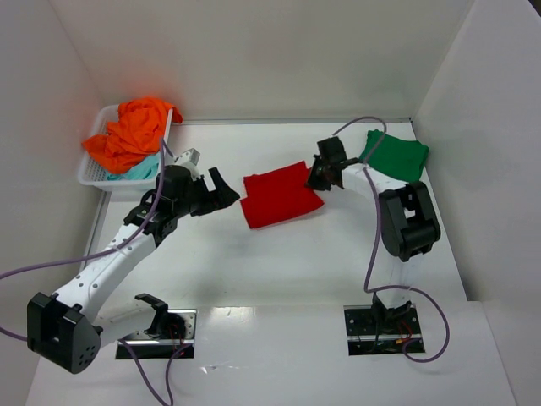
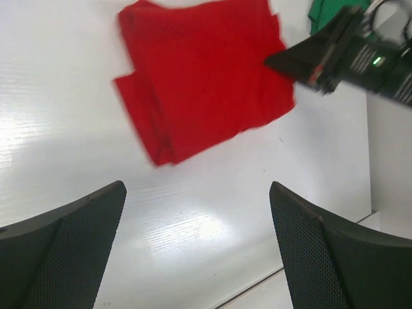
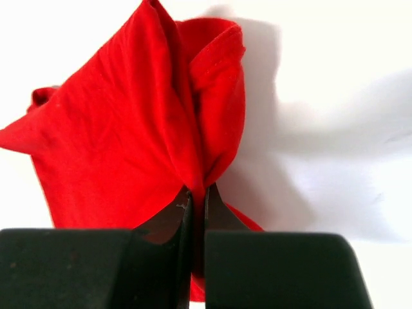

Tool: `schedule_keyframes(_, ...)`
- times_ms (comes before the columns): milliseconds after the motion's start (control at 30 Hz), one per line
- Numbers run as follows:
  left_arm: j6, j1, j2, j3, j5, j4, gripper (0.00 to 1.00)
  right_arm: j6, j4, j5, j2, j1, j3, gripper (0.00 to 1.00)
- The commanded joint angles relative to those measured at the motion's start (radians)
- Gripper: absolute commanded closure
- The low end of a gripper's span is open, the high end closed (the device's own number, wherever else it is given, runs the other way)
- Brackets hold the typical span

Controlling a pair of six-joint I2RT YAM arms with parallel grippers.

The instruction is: Fold and stack the t-shirts

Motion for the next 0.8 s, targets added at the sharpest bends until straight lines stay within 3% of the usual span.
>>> schedule_keyframes(0, 0.039, 0.009, -0.014, 0.018, 0.037, 0.016, 0.0, -0.104, -0.09, 0.067, -0.047, -0.098, 0.124, 1.0)
schedule_keyframes(300, 0.067, 0.038, -0.046, 0.018, 0.059, -0.041, 0.0, -0.203, -0.21, 0.117, 0.009, -0.291, 0.341, 1.0)
schedule_keyframes(767, 0.067, 0.038, 0.109, 0.049, 0.148, -0.069, 0.0, -0.317, -0.332, 0.146, 0.153, -0.515, 0.638, 1.0)
